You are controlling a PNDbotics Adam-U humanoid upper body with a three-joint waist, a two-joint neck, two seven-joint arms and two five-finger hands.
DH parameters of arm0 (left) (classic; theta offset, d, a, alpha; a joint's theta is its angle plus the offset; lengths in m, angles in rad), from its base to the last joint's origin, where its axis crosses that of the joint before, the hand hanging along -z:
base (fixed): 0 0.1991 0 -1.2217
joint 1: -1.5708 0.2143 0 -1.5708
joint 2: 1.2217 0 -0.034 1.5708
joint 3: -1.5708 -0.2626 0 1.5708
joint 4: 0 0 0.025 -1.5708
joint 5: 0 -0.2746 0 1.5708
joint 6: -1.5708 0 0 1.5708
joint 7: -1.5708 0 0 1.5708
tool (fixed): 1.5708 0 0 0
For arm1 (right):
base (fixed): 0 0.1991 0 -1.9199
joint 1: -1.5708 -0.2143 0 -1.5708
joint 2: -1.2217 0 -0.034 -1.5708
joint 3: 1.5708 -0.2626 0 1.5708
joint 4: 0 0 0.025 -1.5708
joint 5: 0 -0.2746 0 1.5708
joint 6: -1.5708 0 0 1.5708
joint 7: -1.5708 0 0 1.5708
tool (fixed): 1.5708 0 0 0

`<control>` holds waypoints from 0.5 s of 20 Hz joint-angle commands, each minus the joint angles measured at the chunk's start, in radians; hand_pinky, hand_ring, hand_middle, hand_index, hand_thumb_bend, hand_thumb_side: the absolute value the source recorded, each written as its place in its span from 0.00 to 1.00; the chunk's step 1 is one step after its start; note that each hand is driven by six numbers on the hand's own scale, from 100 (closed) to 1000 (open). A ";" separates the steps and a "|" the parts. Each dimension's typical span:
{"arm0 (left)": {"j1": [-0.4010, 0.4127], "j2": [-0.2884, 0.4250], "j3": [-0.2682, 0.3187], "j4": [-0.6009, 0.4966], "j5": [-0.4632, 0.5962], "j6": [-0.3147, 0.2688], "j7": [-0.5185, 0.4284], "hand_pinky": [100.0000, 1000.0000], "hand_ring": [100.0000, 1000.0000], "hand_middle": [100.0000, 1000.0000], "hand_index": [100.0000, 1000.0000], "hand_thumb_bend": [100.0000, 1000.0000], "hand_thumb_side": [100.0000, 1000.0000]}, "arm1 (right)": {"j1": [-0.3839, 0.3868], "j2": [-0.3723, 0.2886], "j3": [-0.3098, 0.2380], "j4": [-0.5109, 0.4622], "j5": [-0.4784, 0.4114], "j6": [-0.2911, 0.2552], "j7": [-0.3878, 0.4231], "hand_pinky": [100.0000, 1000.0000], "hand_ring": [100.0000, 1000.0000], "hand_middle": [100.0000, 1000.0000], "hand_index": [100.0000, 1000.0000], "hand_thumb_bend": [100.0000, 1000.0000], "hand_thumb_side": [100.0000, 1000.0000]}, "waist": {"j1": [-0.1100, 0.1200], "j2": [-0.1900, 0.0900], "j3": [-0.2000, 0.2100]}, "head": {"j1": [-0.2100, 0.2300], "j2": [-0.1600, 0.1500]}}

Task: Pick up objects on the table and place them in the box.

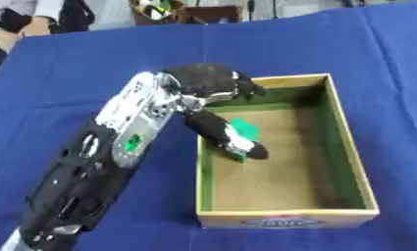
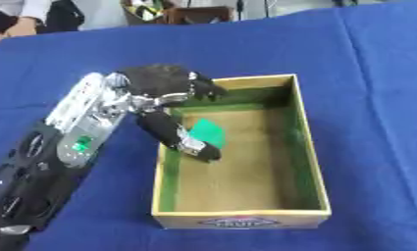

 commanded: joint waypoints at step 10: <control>0.087 0.014 0.253 -0.293 0.148 0.164 0.175 0.08 0.44 0.42 0.66 0.00 1.00 | -0.005 -0.002 -0.023 -0.016 0.003 -0.002 -0.023 0.70 0.81 0.58 0.75 0.00 0.74 | -0.029 -0.013 0.027 | 0.005 -0.018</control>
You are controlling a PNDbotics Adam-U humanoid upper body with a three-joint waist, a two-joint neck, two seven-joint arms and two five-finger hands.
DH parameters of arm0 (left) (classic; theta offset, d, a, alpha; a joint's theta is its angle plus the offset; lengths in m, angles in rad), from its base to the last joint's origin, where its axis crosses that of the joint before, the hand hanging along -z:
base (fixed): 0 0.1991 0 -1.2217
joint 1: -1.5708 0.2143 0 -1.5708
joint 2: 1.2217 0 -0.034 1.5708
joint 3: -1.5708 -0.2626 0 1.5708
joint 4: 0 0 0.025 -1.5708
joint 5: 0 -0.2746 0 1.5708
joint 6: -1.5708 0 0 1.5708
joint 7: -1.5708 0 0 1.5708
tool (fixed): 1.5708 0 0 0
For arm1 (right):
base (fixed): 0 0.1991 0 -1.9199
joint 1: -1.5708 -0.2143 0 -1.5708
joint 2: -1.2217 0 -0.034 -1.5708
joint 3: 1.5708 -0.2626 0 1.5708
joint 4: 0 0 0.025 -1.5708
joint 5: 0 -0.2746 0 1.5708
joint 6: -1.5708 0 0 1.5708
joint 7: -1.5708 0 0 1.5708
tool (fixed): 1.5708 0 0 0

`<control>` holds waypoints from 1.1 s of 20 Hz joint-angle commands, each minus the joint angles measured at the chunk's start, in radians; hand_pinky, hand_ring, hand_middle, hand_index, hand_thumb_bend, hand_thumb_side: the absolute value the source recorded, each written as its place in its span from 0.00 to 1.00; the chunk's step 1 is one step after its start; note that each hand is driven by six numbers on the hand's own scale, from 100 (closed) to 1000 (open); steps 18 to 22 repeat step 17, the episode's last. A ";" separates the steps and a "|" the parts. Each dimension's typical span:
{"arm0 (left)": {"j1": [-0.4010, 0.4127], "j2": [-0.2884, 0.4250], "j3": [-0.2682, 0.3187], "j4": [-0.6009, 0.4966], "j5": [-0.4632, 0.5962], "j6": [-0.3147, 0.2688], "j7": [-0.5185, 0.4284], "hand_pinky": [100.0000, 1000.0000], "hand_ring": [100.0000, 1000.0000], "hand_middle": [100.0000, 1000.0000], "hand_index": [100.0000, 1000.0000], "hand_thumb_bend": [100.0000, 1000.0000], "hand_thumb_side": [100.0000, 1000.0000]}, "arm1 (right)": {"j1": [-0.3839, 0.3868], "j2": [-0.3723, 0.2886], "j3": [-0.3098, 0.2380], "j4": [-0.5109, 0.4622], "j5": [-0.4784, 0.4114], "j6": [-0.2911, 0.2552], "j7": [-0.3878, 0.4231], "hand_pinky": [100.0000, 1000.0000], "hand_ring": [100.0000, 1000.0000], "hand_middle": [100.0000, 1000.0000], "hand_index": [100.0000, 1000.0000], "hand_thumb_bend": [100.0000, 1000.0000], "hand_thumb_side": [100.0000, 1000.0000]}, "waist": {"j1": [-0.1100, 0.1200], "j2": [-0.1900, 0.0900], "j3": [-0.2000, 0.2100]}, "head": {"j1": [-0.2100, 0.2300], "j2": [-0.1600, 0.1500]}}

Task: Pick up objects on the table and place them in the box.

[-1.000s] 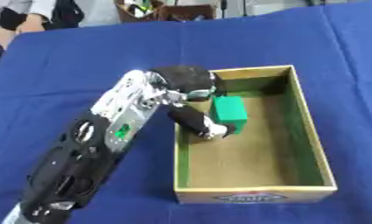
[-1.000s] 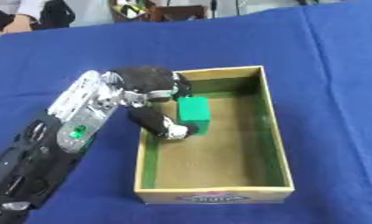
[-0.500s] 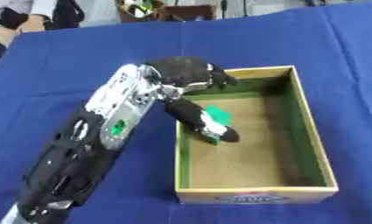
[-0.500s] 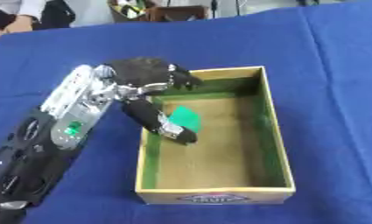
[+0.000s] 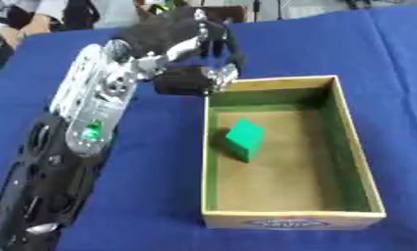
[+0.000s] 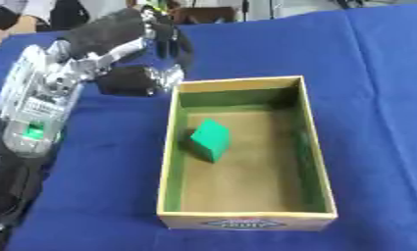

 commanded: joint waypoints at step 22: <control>0.310 -0.110 0.391 -0.123 0.266 0.080 0.266 0.04 0.36 0.36 0.60 0.00 1.00 | -0.016 0.003 -0.023 -0.016 0.009 0.000 -0.037 0.70 0.82 0.59 0.75 0.00 0.74 | -0.026 0.004 0.007 | 0.016 -0.024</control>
